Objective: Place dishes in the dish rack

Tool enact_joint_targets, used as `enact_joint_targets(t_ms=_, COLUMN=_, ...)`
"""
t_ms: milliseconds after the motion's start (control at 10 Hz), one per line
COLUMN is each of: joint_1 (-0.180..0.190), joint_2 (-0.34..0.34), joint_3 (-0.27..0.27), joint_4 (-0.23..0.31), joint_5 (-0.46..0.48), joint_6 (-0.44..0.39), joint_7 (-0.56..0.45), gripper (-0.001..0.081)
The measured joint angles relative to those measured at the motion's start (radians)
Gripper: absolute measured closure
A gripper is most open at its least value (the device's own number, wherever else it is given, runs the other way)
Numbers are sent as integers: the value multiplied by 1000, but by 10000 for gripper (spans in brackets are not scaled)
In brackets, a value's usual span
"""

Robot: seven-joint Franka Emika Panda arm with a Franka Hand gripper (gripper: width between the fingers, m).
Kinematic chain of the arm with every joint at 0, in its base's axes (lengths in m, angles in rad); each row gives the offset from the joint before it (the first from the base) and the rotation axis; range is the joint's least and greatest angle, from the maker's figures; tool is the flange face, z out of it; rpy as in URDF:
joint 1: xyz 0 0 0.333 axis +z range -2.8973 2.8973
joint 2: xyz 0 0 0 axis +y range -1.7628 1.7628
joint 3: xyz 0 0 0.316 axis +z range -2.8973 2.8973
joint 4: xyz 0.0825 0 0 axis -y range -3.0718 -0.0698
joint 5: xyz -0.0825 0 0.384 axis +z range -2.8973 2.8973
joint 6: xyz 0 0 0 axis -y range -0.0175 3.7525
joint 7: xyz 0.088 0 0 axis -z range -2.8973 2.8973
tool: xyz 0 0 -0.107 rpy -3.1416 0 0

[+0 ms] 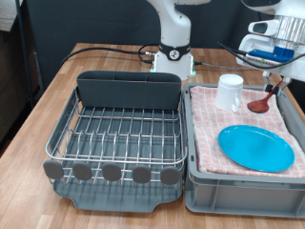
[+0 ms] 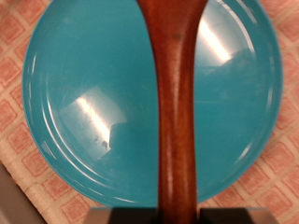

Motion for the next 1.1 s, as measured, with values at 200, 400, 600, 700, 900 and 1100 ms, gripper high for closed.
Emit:
enact_joint_targets(t_ms=200, joint_1=0, joint_2=-79, joint_3=-7, joint_4=-29, joint_5=78, joint_6=-57, joint_7=62, gripper=717)
enact_joint_targets(t_ms=400, joint_1=0, joint_2=-166, joint_3=-18, joint_4=-95, joint_5=131, joint_6=-33, joint_7=72, gripper=717)
enact_joint_targets(t_ms=600, joint_1=-3, joint_2=-161, joint_3=-19, joint_4=-94, joint_5=122, joint_6=-46, joint_7=114, gripper=717)
enact_joint_targets(t_ms=700, joint_1=-7, joint_2=-174, joint_3=-26, joint_4=-100, joint_5=123, joint_6=-92, joint_7=161, gripper=717)
enact_joint_targets(t_ms=900, joint_1=-8, joint_2=-225, joint_3=-48, joint_4=-129, joint_5=142, joint_6=-200, joint_7=193, gripper=717)
enact_joint_targets(t_ms=1100, joint_1=-8, joint_2=-283, joint_3=-81, joint_4=-183, joint_5=166, joint_6=-219, joint_7=189, gripper=717)
